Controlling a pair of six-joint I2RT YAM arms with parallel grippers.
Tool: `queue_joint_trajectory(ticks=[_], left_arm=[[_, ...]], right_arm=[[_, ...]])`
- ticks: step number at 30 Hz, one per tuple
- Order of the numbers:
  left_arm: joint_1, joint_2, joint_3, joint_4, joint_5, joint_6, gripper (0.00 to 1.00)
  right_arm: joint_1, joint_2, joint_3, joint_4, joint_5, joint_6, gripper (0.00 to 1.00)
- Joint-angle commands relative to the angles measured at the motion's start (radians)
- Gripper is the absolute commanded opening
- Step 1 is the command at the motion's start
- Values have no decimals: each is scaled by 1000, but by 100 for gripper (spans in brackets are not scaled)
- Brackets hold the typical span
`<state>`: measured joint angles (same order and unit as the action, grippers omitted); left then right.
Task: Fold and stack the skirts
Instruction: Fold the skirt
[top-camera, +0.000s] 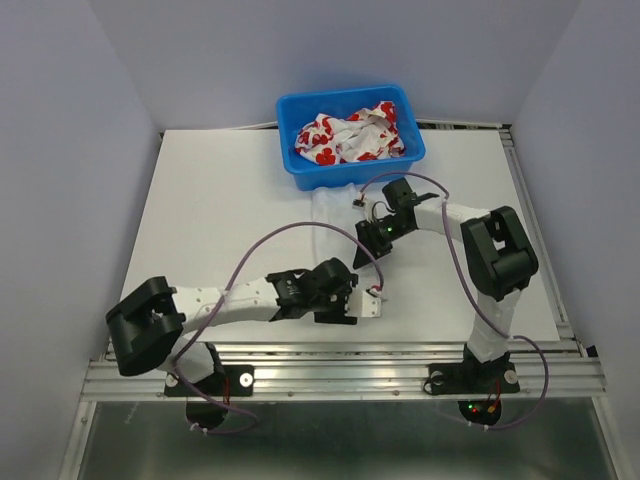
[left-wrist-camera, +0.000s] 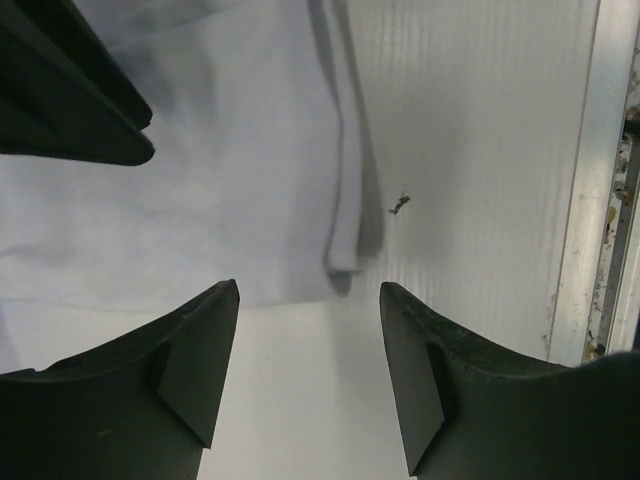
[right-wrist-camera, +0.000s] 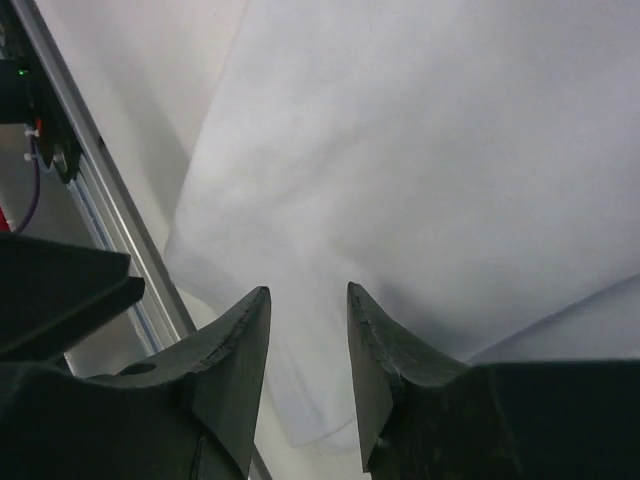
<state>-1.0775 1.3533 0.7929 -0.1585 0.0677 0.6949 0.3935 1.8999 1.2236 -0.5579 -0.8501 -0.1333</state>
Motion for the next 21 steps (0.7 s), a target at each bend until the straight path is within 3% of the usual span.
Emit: queue_joint_trajectory(ticks=[1, 4, 13, 16, 21], left_arm=[[-85, 88, 29, 105, -103, -46, 68], [-88, 216, 74, 119, -103, -51, 63], [-68, 360, 68, 191, -92, 2, 53], [-18, 397, 78, 206, -97, -8, 41], [17, 377, 95, 160, -34, 15, 10]], right_arm=[[-4, 39, 24, 99, 2, 12, 41], [-4, 76, -1, 105, 17, -5, 40], [-4, 100, -44, 116, 37, -20, 38], [-4, 99, -64, 116, 36, -29, 38], [-4, 96, -88, 113, 33, -40, 37]])
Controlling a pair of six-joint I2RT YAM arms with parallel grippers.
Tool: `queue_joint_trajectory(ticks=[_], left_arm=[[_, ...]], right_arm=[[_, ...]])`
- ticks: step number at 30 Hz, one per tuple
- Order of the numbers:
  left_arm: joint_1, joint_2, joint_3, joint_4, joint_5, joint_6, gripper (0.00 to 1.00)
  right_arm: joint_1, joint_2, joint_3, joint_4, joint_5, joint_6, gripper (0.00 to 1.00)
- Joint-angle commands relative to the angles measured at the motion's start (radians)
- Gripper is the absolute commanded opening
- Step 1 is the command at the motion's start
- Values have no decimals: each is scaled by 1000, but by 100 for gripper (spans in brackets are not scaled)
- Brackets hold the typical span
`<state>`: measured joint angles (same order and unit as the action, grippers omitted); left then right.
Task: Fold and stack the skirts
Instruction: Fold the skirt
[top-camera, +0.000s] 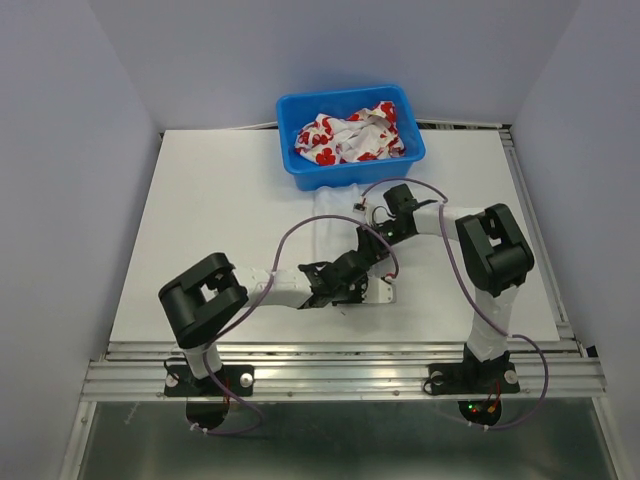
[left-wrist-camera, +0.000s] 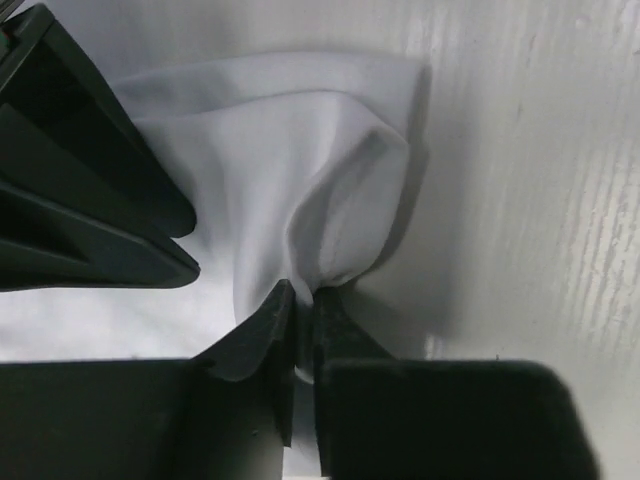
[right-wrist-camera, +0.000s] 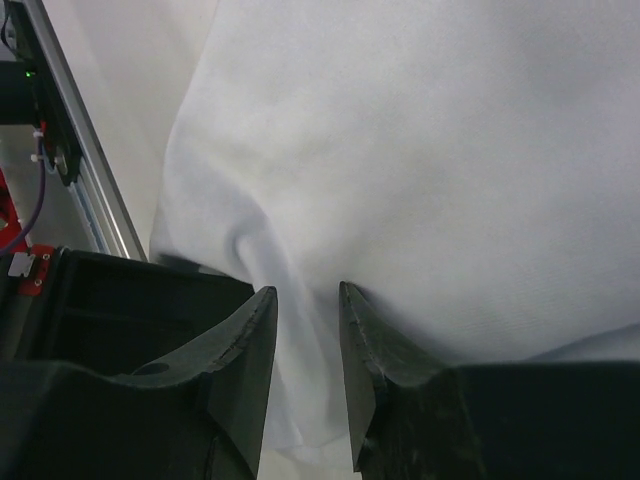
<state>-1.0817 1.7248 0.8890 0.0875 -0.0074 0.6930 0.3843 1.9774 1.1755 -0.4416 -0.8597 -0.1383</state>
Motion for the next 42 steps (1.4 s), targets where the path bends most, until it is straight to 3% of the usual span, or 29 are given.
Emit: queue_joint_trajectory(ticks=[1, 10, 16, 20, 25, 30, 35, 42], left_arm=[[23, -7, 7, -115, 61, 20, 0], [20, -188, 149, -503, 377, 16, 0], [19, -266, 151, -661, 553, 4, 0], [19, -280, 148, -698, 625, -15, 0], [20, -275, 179, -732, 679, -23, 0], [20, -249, 258, -822, 741, 5, 0], [34, -225, 333, -885, 713, 40, 0], [134, -136, 491, -928, 667, 103, 0]], right_arm=[[5, 17, -48, 0, 41, -37, 37], [14, -102, -117, -6, 5, -17, 37], [14, -233, -24, -29, 31, 29, 54], [-4, -206, 102, -29, 119, 16, 62], [-4, -75, 225, -23, 215, -18, 61], [-4, 3, 219, 43, 263, -3, 61], [-4, 57, 191, 55, 188, -20, 58], [24, 31, 84, 49, 80, -60, 50]])
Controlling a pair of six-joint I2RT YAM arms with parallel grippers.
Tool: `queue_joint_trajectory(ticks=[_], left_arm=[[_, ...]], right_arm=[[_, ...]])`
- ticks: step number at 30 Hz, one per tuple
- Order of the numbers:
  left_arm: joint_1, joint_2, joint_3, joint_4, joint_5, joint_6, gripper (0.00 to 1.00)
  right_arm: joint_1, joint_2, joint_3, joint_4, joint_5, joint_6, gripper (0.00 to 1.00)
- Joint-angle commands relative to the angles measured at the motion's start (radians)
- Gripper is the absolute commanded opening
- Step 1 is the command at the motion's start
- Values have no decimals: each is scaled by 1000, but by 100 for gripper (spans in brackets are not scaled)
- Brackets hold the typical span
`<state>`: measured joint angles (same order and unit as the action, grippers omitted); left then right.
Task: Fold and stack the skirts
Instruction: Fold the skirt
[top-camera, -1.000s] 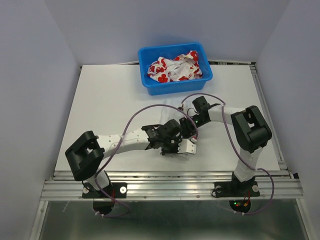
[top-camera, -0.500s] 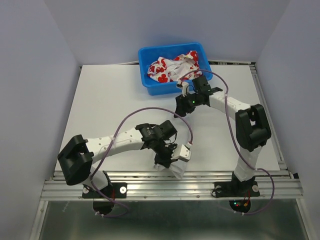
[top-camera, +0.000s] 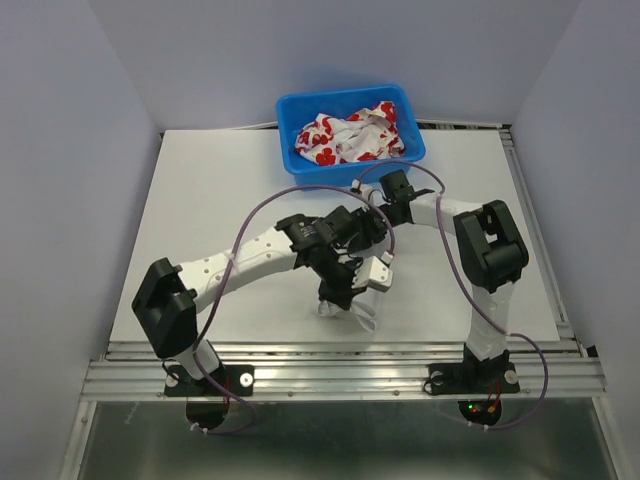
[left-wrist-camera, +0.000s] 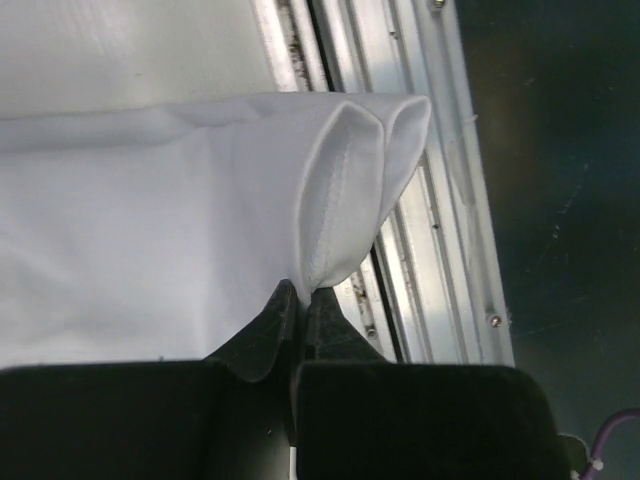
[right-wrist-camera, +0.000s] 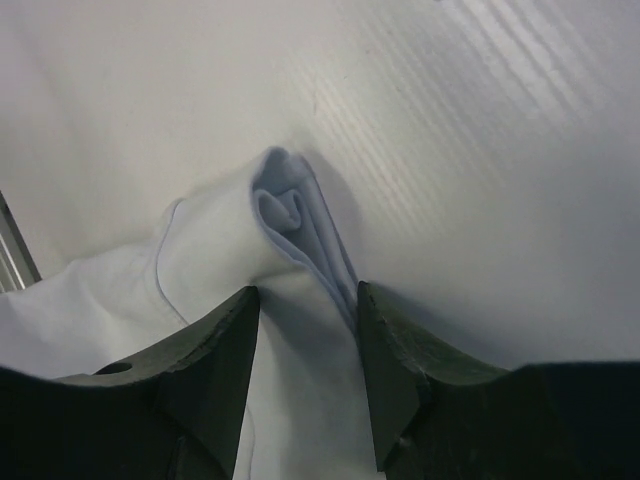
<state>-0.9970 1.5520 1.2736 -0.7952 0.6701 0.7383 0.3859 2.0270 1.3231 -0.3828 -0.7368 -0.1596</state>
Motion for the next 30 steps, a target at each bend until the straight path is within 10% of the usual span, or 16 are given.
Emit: queue_joint_trajectory(ticks=[1, 30], left_arm=[[70, 51, 127, -47, -17, 74, 0], [169, 292, 251, 186, -216, 162, 1]], right_arm=[[22, -24, -88, -7, -62, -40, 49], [42, -37, -139, -19, -196, -77, 44]])
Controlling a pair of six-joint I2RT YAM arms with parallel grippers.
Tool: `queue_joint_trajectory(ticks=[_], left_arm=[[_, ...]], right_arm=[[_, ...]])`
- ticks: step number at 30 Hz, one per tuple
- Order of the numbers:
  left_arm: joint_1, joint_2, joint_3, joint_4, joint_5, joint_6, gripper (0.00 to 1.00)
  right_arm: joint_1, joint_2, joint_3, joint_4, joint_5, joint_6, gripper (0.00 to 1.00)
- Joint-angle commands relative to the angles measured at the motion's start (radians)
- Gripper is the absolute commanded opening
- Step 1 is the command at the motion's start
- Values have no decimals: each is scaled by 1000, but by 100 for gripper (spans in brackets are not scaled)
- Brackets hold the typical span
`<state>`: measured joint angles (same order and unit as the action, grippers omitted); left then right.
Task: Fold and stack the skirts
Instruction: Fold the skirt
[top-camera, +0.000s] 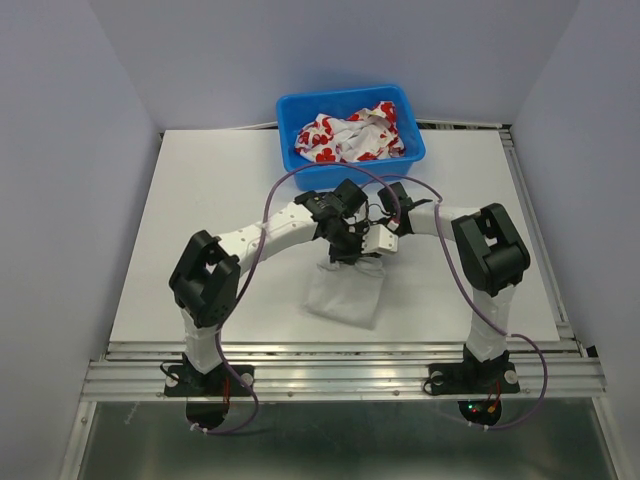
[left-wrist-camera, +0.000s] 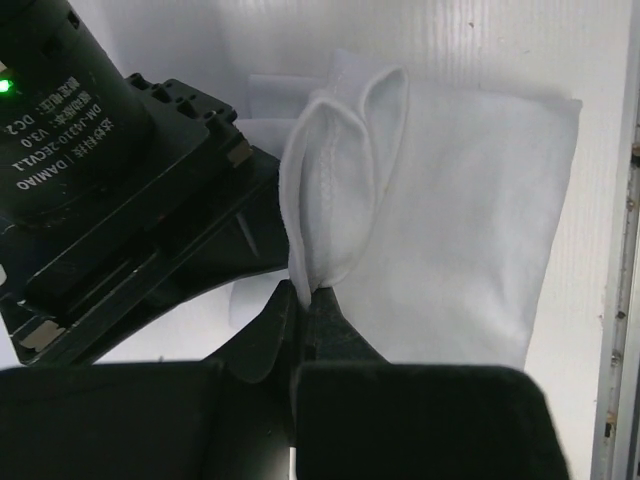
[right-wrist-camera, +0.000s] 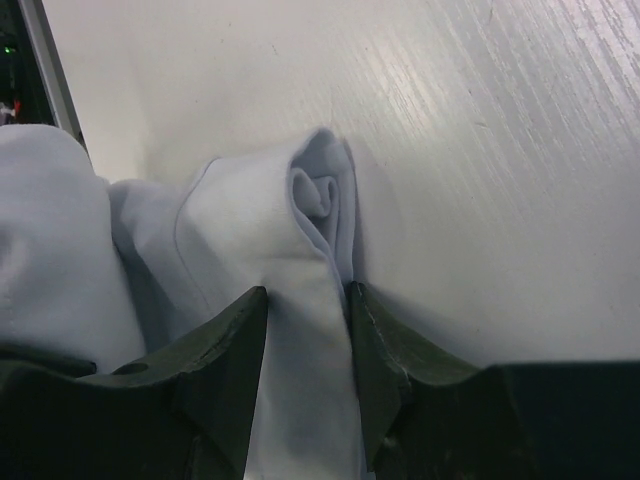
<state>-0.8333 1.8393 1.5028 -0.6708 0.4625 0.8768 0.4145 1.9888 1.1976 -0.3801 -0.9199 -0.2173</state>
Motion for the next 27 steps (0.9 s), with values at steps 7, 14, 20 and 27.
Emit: queue_joint_trajectory(ticks=[7, 14, 20, 27], left_arm=[[5, 11, -59, 160, -38, 31, 14], [3, -11, -93, 183, -54, 22, 36], [25, -28, 101, 79, -85, 16, 47], [131, -86, 269, -53, 48, -145, 47]], right_arm=[[14, 15, -1, -23, 13, -14, 45], [14, 21, 56, -23, 142, -14, 54], [-32, 5, 131, -28, 210, 25, 70], [-120, -134, 237, -80, 251, 49, 76]])
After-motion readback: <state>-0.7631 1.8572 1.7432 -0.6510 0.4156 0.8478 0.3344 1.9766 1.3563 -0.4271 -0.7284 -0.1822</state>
